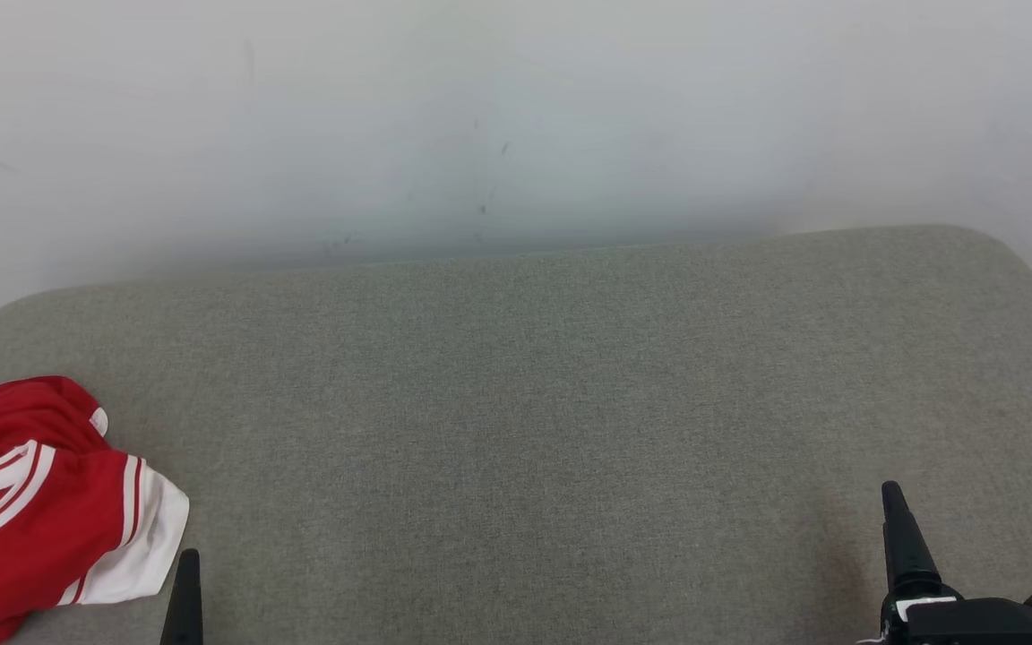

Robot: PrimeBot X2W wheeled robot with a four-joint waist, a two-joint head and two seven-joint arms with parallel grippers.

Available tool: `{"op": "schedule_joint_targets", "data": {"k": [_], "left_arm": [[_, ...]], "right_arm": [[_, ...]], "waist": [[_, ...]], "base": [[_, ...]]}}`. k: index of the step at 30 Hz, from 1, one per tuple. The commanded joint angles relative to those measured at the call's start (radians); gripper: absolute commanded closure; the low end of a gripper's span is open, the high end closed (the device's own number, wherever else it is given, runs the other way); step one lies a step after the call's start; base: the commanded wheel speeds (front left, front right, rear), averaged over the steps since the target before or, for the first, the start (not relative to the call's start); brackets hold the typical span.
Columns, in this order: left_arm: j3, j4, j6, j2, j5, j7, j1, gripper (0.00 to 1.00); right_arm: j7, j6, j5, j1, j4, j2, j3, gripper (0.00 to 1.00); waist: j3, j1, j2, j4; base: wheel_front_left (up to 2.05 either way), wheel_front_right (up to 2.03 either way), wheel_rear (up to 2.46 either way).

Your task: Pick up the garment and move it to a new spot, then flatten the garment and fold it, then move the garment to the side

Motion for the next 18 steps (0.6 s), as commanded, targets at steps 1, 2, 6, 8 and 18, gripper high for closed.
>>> {"op": "schedule_joint_targets", "data": {"k": [1,2,6,8,18], "left_arm": [[0.003,-0.027,-0.005,0.004,0.043,-0.009,-0.002,0.00],[0.001,-0.033,-0.005,0.005,0.061,-0.013,0.000,0.00],[-0.012,-0.049,-0.007,0.005,0.146,-0.028,0.008,0.00],[-0.015,-0.055,-0.008,0.005,0.183,-0.036,0.012,0.00],[-0.043,-0.087,0.020,0.006,0.370,-0.070,0.025,0.00]], "right_arm": [[-0.007,0.000,-0.053,-0.008,-0.022,-0.003,-0.002,0.00],[-0.009,0.000,-0.078,-0.007,-0.026,-0.002,0.001,0.00],[-0.016,0.000,-0.177,-0.004,-0.028,-0.006,0.020,0.00],[-0.019,0.000,-0.219,-0.003,-0.028,-0.007,0.028,0.00],[-0.036,0.000,-0.443,-0.021,0.023,-0.020,0.077,0.00]], "waist": [[-0.001,0.0000,0.0000,0.000],[-0.001,0.0000,0.0000,-0.001],[-0.004,0.0000,0.0000,-0.003],[-0.006,0.0000,0.0000,-0.004],[-0.016,0.0000,0.0000,-0.010]], "base": [[0.00,0.00,0.00],[0.00,0.00,0.00],[0.00,0.00,0.00],[0.00,0.00,0.00],[0.00,0.00,0.00]]}}
